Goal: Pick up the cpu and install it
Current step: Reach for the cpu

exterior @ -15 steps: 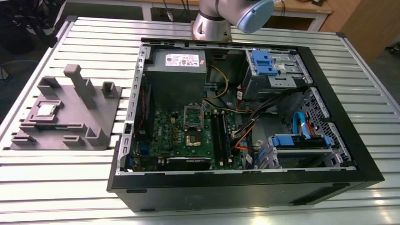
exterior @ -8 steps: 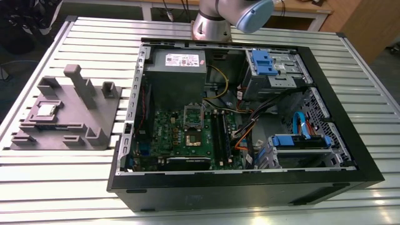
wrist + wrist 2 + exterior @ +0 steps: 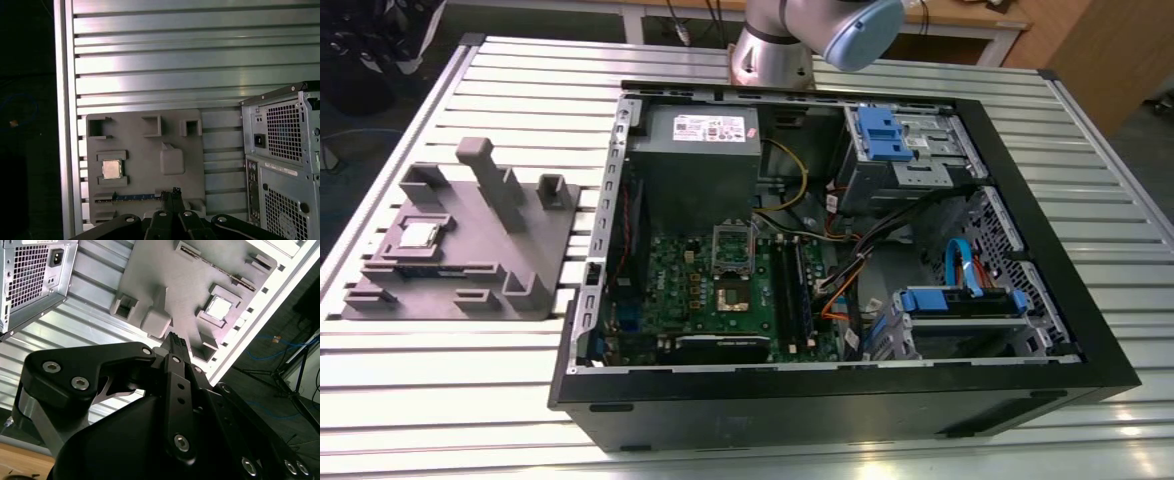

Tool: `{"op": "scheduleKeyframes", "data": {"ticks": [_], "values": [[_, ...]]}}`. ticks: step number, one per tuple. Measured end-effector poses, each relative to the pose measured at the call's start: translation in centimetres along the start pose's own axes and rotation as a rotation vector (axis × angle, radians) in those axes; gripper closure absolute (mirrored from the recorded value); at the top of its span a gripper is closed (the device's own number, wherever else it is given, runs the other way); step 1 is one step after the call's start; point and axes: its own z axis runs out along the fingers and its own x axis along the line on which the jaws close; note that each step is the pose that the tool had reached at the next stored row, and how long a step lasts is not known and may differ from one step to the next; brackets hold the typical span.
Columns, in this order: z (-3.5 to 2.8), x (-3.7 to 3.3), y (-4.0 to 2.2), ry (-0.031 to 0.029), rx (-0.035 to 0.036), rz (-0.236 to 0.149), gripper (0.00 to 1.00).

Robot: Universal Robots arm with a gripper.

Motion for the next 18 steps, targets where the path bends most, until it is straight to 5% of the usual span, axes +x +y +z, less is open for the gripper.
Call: {"op": "scheduleKeyframes", "data": {"ticks": [18], "values": [[-0.04, 1.52, -0.11, 0.0, 0.0, 0.0, 0.9]]}}
